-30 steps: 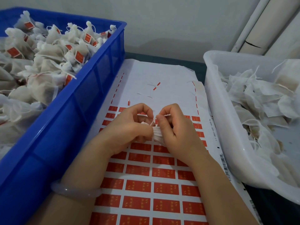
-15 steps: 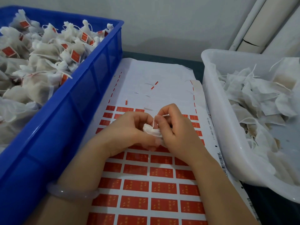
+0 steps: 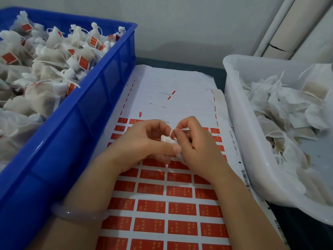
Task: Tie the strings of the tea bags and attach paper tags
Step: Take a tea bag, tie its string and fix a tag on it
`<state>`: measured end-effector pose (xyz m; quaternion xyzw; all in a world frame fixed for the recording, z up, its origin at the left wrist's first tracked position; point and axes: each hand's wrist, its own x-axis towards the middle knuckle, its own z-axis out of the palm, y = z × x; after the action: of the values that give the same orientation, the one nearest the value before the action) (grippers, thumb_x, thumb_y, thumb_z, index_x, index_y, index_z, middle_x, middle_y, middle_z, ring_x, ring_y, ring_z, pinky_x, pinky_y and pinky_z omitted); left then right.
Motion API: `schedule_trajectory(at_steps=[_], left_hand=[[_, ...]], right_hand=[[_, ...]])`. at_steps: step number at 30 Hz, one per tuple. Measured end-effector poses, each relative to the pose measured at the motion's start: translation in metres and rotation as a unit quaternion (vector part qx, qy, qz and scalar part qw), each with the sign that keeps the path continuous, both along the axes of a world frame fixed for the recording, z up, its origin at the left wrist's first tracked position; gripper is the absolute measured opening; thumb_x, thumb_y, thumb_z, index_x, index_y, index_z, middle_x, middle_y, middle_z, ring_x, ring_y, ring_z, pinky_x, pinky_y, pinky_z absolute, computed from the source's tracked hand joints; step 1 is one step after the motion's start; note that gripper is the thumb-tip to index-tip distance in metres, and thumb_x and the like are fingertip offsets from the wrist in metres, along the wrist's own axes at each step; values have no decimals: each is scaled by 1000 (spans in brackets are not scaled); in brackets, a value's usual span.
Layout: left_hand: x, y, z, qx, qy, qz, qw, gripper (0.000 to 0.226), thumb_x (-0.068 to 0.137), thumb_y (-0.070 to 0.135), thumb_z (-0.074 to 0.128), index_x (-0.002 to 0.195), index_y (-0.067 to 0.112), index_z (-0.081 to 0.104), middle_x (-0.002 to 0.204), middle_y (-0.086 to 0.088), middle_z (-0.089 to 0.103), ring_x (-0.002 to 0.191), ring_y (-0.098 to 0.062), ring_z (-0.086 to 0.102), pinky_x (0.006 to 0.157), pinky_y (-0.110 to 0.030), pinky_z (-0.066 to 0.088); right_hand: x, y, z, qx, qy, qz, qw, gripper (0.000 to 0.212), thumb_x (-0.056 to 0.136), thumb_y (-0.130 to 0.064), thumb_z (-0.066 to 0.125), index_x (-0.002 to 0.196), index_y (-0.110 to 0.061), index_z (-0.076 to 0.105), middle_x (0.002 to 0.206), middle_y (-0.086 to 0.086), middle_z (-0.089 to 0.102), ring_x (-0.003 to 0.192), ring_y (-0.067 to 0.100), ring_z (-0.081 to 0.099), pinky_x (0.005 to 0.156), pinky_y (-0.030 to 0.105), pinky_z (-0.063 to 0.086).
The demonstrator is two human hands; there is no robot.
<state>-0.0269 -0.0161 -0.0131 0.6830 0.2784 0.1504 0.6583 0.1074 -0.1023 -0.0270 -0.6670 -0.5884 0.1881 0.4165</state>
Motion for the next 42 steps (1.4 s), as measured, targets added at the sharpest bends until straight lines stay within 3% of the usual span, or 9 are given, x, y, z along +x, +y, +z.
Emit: schedule_trajectory(at_steps=[2,6,14,17,23,29,33,38,42], left_hand=[[3,-2,-1,46,-3,60,997,27,55,37,79,76,24,67,75,-6,71,63,-20,70,55,-20,53],[6,-2,-4,109,-19,122,986,12,76,16,72,72,27,69,66,3,70,55,-11,67,52,-13,50],[10,-4,-6,157,-8,78,984,14,83,16,65,72,25,69,62,6,68,50,-6,62,52,-11,49],[10,-4,-7,161,-19,59,985,16,84,13,62,72,22,68,63,3,66,50,-5,59,52,-12,49],[11,-9,-4,174,-48,32,983,33,82,18,51,56,33,64,59,12,59,57,3,53,55,-7,42],[9,-7,-4,100,-15,-6,995,26,71,28,47,49,34,60,57,15,54,61,2,52,63,-17,42],[6,-8,-6,75,11,-76,994,35,82,21,54,51,35,61,60,20,57,64,6,54,64,-18,43],[7,-10,-5,82,9,-136,987,26,70,26,50,48,35,60,56,15,54,62,-2,54,58,-13,45],[6,-9,-6,76,1,-144,987,27,70,24,49,46,34,59,54,15,52,60,-2,52,59,-18,44]], right_hand=[[0,1,0,1,-3,-13,1000,12,96,-28,44,87,-35,40,73,-12,62,66,1,60,52,15,47],[1,0,-2,37,20,-46,998,15,96,-28,45,85,-36,40,72,-15,57,70,-4,58,51,9,42],[-10,3,-4,125,67,-123,982,24,97,-13,44,81,-31,42,74,-17,61,75,-4,61,65,7,46],[-13,6,0,134,206,-154,957,21,97,-12,43,80,-24,47,75,-7,69,62,1,59,60,15,49],[-17,12,6,123,540,-116,824,26,97,-7,40,74,-15,46,51,-5,51,42,8,40,41,20,36],[-10,4,8,99,414,-111,898,19,96,-16,47,80,-15,57,66,1,68,54,13,61,52,23,50],[5,11,12,51,458,-162,873,22,96,-36,45,99,-18,57,88,3,73,80,18,71,65,32,58],[11,42,25,-33,395,-158,904,29,96,-40,43,121,-24,46,112,0,64,98,21,64,81,38,56],[10,68,34,-105,421,-126,892,36,96,-44,41,125,-21,44,112,3,62,99,25,62,74,44,55]])
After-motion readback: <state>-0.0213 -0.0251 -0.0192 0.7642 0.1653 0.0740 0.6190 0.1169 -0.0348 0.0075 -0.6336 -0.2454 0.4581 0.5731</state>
